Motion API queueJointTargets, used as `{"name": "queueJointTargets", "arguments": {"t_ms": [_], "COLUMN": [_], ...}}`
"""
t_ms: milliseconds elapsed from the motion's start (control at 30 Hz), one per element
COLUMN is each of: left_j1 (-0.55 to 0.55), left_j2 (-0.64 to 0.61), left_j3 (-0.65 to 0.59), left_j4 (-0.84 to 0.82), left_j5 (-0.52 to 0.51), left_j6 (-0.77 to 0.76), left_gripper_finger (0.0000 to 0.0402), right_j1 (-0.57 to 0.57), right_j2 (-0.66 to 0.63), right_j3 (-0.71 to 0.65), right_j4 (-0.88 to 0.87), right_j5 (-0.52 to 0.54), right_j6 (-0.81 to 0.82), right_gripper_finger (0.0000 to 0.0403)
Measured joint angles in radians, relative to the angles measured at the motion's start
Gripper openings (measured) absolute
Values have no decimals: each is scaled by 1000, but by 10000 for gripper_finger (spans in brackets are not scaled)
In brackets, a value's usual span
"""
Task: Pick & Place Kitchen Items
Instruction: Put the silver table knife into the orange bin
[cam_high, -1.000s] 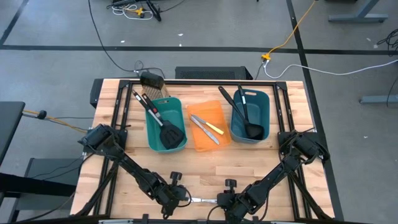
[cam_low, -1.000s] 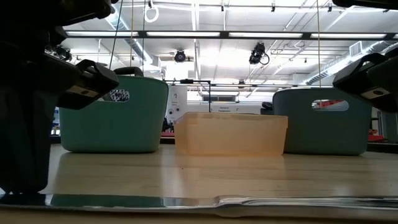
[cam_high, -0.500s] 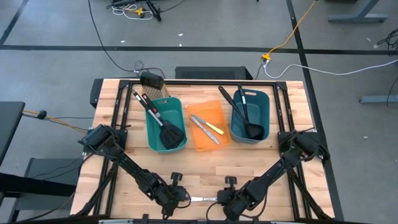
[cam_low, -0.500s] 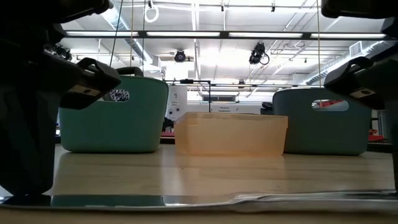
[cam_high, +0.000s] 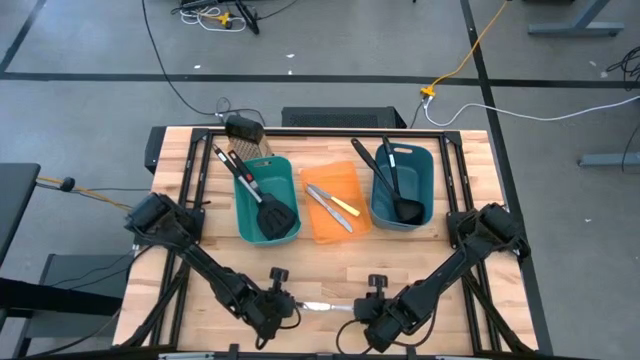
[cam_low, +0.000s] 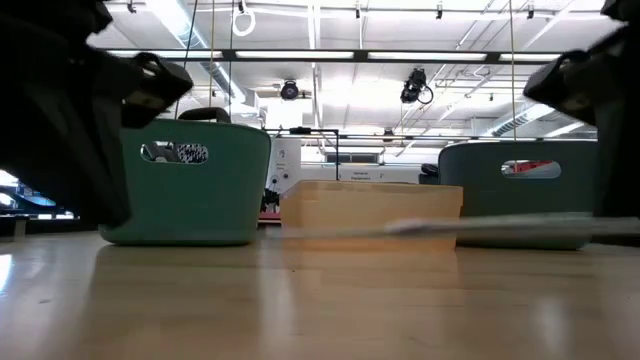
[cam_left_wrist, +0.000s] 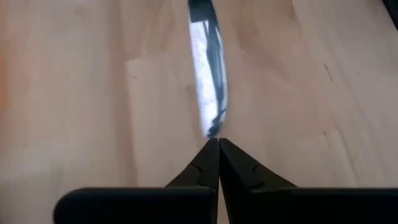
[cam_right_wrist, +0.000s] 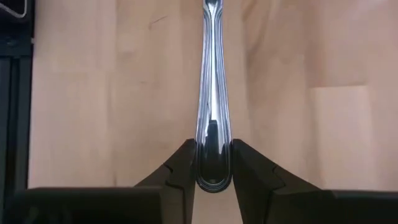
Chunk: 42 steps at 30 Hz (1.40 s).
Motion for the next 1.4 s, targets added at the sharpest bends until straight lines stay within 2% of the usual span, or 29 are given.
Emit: {"name": "queueJointTargets", "arguments": {"t_ms": [133, 400, 600, 767, 867, 1000, 1067, 1200, 1300, 1400], "left_j1": [-31, -109, -164, -170, -163, -127, -90, -16, 36, 93], "left_j2": [-20, -62, -39, -38, -38, -68, -113, -231, -339, -443], "left_j3": [2, 4, 3, 3, 4, 3, 3, 4, 4, 4], "left_j4": [-41, -55, -25, 26, 104, 155, 169, 176, 193, 194], "left_j5": [-93, -189, -372, -450, -457, -378, -317, -173, -14, 106], "left_j6": [-32, -94, -117, -57, 74, 253, 316, 438, 512, 569], "left_gripper_finger": [5, 4, 3, 3, 3, 2, 2, 2, 2, 1], "right_j1": [15, 37, 48, 29, -18, -139, -206, -311, -372, -414], "right_j2": [-47, -130, -218, -344, -444, -570, -632, -718, -735, -738], "right_j3": [1, 2, 1, -96, -209, -365, -422, -497, -524, -535], "right_j4": [-74, -206, -281, -193, 7, 358, 465, 561, 588, 635], "right_j5": [51, 153, 375, 521, 517, 359, 300, 225, 149, 119], "right_j6": [37, 105, 199, 173, 3, -321, -399, -479, -519, -563], "right_gripper_finger": [88, 88, 88, 88, 88, 88, 88, 88, 87, 86]}}
